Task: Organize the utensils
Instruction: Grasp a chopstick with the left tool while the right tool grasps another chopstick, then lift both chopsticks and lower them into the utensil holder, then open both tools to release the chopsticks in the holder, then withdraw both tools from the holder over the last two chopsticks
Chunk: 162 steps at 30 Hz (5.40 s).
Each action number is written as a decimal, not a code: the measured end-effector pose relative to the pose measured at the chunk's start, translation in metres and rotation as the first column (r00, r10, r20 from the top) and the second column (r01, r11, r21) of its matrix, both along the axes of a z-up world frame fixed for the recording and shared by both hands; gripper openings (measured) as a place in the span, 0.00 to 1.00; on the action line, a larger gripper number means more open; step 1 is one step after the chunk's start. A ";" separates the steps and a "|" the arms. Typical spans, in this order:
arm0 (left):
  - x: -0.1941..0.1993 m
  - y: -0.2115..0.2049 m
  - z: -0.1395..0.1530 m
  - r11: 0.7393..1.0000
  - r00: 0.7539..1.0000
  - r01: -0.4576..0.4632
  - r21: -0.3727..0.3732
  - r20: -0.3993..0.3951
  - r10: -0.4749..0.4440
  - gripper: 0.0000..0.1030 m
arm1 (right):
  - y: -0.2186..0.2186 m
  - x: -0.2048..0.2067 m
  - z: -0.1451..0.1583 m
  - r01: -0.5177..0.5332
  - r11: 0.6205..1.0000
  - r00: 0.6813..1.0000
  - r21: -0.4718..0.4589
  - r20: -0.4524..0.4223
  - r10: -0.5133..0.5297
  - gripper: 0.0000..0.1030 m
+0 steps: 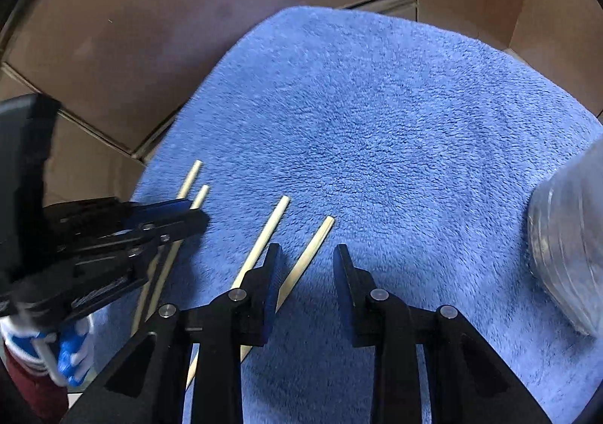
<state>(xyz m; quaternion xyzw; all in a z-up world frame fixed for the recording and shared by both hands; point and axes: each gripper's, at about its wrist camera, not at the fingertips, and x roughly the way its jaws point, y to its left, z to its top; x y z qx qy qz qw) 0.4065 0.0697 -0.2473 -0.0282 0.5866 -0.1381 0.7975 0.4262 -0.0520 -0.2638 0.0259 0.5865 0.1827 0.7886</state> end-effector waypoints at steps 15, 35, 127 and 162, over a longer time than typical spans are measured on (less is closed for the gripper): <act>-0.004 -0.004 0.006 0.999 0.999 -0.036 0.009 0.016 0.036 0.04 | 0.014 -0.012 0.003 -0.024 0.993 0.999 -0.118 0.023 0.027 0.06; -0.136 0.011 0.102 0.984 0.952 -0.058 -0.167 0.287 0.105 0.04 | -0.076 -0.174 0.108 -0.083 0.991 0.934 0.108 0.355 0.040 0.06; 0.006 -0.186 0.165 0.845 0.506 -0.157 -0.511 0.693 0.513 0.06 | -0.200 -0.092 0.184 0.140 0.955 0.420 0.260 0.858 -0.295 0.06; -0.203 -0.069 0.200 0.951 0.545 -0.190 -0.242 0.780 0.307 0.40 | -0.179 -0.272 0.200 -0.008 0.934 0.476 0.358 0.823 -0.312 1.00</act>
